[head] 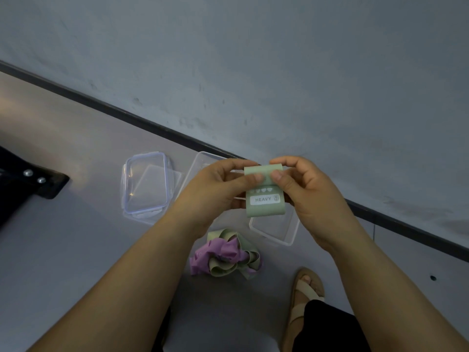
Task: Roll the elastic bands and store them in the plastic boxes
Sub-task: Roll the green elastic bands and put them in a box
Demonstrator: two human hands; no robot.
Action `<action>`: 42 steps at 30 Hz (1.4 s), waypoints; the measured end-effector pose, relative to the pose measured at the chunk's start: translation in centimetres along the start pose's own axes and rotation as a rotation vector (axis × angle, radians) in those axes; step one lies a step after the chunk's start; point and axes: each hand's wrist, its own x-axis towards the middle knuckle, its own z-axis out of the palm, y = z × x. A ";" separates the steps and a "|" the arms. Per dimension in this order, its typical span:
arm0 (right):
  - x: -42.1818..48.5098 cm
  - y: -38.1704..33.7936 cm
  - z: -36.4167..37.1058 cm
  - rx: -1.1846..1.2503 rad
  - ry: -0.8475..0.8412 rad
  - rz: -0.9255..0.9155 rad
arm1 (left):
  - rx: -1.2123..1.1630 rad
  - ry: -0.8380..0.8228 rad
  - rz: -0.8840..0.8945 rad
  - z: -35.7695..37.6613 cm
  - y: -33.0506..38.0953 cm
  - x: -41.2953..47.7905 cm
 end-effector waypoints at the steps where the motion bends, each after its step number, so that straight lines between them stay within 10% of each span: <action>1: 0.0 0.0 0.0 -0.015 -0.014 -0.010 | 0.018 0.001 -0.016 0.0 0.0 0.0; 42: 0.1 0.1 0.5 0.059 -0.027 0.099 | 0.036 0.069 0.025 -0.5 -0.2 0.2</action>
